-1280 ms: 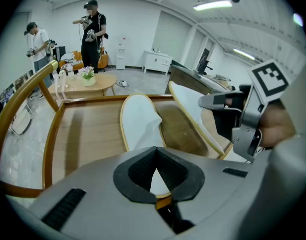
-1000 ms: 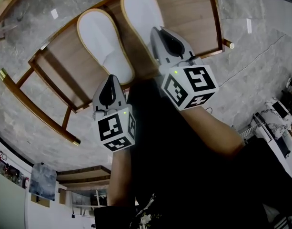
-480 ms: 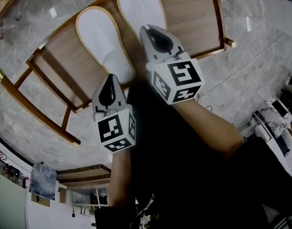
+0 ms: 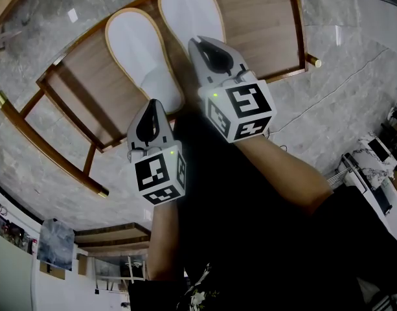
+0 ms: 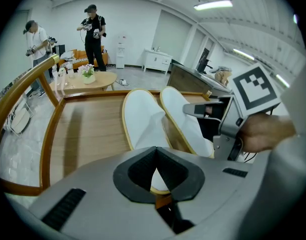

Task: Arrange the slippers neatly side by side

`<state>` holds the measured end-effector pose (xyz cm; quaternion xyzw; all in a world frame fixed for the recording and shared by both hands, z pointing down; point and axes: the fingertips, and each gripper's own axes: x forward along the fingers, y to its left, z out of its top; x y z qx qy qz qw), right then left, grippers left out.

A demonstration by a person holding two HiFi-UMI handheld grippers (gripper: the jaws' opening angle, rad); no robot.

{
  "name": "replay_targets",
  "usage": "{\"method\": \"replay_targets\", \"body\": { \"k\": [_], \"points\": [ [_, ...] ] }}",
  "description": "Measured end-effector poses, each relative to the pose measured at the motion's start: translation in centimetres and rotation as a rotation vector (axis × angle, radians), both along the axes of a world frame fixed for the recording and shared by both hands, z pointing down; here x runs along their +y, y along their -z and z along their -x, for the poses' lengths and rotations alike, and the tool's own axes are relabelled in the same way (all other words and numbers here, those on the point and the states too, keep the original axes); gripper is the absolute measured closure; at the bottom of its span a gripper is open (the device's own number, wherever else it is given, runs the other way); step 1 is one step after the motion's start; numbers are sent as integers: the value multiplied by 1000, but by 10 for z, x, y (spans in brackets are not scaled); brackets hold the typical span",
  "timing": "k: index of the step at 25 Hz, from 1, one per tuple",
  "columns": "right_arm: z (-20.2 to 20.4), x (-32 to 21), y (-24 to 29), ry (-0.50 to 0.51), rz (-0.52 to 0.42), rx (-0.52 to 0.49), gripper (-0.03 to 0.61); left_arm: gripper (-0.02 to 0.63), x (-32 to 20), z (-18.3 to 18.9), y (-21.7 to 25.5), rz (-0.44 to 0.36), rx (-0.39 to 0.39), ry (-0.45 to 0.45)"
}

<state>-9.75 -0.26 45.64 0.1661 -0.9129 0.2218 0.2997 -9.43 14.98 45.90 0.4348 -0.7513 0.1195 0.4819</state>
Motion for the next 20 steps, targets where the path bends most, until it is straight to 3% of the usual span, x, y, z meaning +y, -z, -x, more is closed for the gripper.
{"method": "replay_targets", "body": {
  "k": [20],
  "points": [
    [9, 24, -2, 128, 39, 0, 565, 611, 2, 2, 0, 8, 1, 30]
  ]
}}
